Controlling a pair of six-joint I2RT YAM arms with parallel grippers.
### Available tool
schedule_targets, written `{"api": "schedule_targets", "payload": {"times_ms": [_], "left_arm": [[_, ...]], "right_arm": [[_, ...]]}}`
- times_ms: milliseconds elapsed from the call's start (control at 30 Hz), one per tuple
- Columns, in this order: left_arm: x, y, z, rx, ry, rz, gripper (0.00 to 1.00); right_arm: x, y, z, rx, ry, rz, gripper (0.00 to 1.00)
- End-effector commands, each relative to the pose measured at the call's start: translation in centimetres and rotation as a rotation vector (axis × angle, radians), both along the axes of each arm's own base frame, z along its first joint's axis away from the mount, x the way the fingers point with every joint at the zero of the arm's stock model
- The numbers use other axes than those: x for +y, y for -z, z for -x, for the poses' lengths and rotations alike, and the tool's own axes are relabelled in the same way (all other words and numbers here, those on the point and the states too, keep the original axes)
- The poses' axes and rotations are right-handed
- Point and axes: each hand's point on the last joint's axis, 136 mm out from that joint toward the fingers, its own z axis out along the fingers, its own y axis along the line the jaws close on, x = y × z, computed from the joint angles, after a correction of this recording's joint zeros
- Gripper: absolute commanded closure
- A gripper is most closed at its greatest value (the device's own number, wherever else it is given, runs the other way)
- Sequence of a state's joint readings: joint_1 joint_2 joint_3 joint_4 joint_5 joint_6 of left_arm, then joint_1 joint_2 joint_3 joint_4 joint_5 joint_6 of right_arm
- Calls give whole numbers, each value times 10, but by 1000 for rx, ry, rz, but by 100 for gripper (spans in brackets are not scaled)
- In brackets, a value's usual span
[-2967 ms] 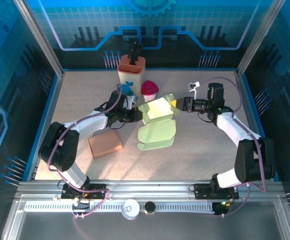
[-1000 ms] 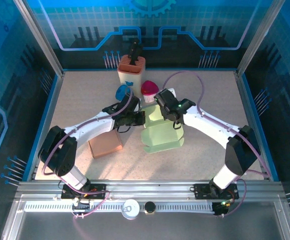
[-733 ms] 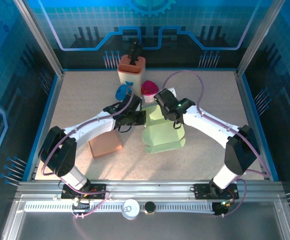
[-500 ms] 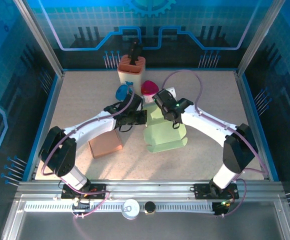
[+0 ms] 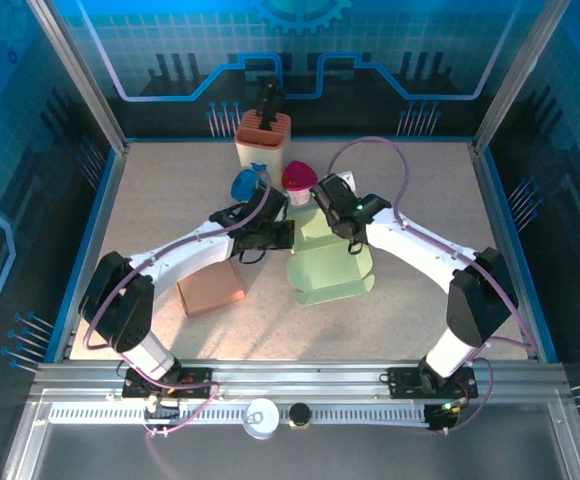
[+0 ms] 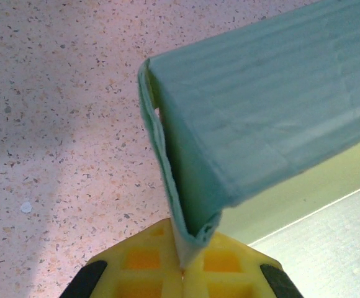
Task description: Fold the paper box
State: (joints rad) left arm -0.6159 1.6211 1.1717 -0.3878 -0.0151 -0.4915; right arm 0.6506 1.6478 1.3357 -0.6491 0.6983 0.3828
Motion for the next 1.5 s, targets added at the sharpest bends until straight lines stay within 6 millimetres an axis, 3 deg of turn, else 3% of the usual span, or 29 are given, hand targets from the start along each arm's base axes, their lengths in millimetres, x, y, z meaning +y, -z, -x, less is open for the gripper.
{"api": "schedule_targets", "payload": {"times_ms": [0,300,533,767,800,933,1100,1267,1467], "left_arm": [[0,3,4,23,16,-32,100],[-1,6,5,31,26,-41,100],[-3,4,4,31,28,-34,100],[-3,4,5,29,28,-36,100],[-2,3,5,28,27,-35,100],[-2,7,5,34,25,-41,100],[-3,13,2,34,24,-44,100],[-3,22,1,45,27,-54,100],[1,38,-1,45,9,-78,100]], "right_arm": [[2,-10,-14,-28,2,-29,67],[4,-6,-23,-51,13,-23,72],[-7,-7,-17,-88,86,73,100],[-5,-1,-12,-71,86,78,100],[-3,0,-11,-64,72,59,98],[8,0,-4,-44,-2,-34,69],[14,17,3,-6,-39,-125,63],[11,39,1,31,-10,-103,76],[8,55,4,56,18,-83,100]]}}
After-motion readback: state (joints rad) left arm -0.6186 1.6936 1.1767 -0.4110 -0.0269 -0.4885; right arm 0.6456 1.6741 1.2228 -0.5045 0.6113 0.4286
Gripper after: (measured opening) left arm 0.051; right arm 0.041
